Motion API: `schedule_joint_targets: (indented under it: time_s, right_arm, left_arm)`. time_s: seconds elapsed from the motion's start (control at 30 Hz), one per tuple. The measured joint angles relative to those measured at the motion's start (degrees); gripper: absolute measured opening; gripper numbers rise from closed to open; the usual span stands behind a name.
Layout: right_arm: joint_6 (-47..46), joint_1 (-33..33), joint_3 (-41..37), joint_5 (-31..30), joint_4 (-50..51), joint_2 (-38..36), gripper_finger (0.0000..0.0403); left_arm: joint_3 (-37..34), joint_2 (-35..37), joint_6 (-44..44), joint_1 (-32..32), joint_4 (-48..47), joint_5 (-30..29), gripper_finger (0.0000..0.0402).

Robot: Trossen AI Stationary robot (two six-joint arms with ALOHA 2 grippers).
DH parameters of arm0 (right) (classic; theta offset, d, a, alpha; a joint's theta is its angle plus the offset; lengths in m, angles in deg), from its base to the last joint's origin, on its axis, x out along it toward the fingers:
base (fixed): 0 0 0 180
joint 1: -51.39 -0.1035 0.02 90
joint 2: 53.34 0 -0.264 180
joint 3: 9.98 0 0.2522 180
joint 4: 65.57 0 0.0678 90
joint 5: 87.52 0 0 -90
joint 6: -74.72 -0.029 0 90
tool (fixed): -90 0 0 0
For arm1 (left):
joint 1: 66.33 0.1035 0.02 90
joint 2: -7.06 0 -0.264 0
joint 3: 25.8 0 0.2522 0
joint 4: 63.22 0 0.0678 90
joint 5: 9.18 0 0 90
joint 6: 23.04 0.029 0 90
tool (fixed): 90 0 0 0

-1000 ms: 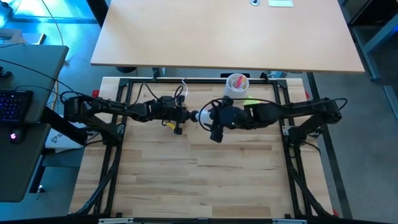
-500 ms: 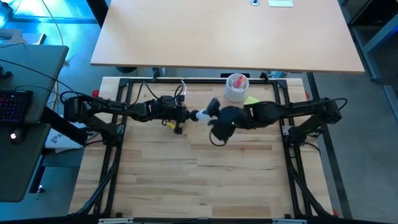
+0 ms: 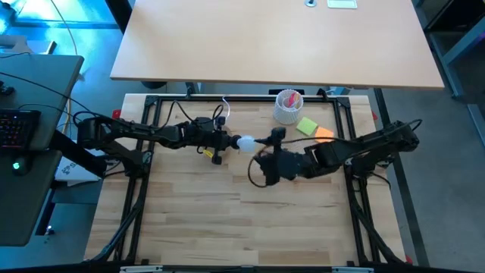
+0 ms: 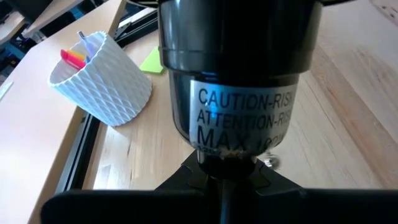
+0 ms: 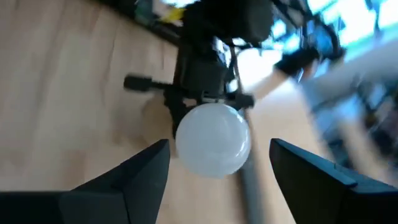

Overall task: Screw lightbulb
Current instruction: Remove the lightbulb from the lamp

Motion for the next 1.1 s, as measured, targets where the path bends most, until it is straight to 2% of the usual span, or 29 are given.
schedule_joint_targets:
  time_s: [0.13, 0.23, 0.4, 0.53, 0.8, 0.93, 1.1]
  right_arm:
    - [-21.55, 0.69, 0.00, -0.02, -0.29, 0.01, 0.0273]
    - [-29.59, 1.97, 0.00, 1.54, -0.13, -0.35, 0.0273]
    - [-28.92, 5.23, 0.00, 10.80, 1.81, -0.35, 0.0280]
    - [-28.70, 8.27, 0.00, 12.41, 1.63, -0.37, 0.0293]
    - [-27.49, 13.41, 0.02, 20.88, 1.43, -0.42, 0.0306]
    - [-28.76, 14.42, 0.02, 24.23, 1.13, -0.07, 0.0306]
    - [-29.03, 14.45, 0.02, 25.38, -1.46, 2.52, 0.0306]
  left_arm:
    - [0.00, 0.00, -0.15, 0.00, -0.04, -0.15, 0.0021]
    - [0.00, 0.00, -0.20, 0.02, -0.01, -0.23, 0.0021]
    - [0.00, 0.00, -0.25, 0.02, 0.03, -0.24, 0.0021]
    - [0.00, 0.00, -0.25, 0.03, 0.12, -0.28, 0.0021]
    - [0.00, 0.00, -0.44, 0.11, 0.09, -0.74, 0.0021]
    - [0.00, 0.00, -0.25, 0.10, 0.09, -0.67, 0.0021]
    - [0.00, -0.02, -0.20, 0.09, 0.16, -0.41, 0.0021]
